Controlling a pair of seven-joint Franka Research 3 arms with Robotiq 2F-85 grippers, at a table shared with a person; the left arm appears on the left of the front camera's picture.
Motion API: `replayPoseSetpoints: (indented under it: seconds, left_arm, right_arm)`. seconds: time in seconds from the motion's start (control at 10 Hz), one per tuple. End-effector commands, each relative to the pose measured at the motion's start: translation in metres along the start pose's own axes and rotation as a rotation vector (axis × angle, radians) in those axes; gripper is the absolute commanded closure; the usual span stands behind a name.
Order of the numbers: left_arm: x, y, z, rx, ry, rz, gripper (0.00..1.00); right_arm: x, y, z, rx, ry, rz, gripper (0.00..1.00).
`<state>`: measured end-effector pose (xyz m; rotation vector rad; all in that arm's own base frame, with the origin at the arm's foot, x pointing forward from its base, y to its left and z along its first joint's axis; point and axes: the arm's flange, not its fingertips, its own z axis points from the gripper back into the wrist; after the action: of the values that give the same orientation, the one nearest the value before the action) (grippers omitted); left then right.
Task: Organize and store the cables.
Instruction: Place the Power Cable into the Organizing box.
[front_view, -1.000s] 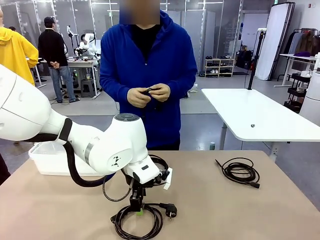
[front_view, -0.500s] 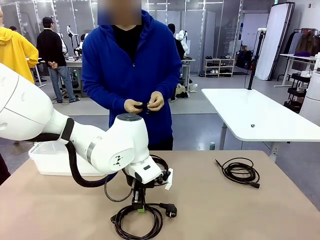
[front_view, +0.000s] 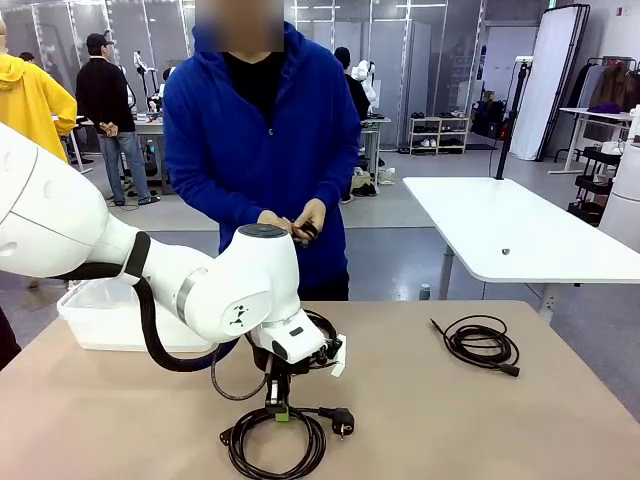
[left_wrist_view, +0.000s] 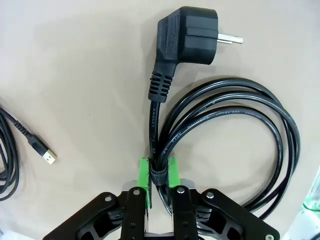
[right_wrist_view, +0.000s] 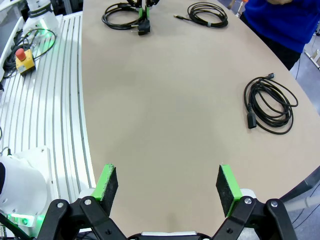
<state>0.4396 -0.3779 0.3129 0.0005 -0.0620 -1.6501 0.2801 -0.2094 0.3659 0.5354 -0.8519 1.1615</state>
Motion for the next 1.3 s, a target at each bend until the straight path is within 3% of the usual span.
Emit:
replayPoseSetpoints:
  seconds: [0.0,0.4,0.6,1.0,1.2]
  left_arm:
    - [0.005,0.004,0.015,-0.008,0.005,0.022,1.0]
    - [0.023,0.008,0.12,-0.106,-0.044,-0.018,1.0]
    - [0.024,0.008,0.15,-0.127,0.0,-0.074,1.0]
    - [0.024,0.009,0.176,-0.095,-0.032,-0.089,1.0]
    - [0.022,0.009,0.17,-0.101,-0.002,-0.074,1.0]
  right_arm:
    - [-0.001,-0.002,0.0,-0.01,-0.018,0.017,0.0]
    - [-0.001,-0.002,0.0,-0.01,-0.018,0.017,0.0]
    - [-0.001,-0.002,0.0,-0.01,-0.018,0.017,0.0]
    - [-0.001,-0.002,0.0,-0.01,-0.018,0.017,0.0]
    - [-0.001,-0.002,0.0,-0.01,-0.018,0.017,0.0]
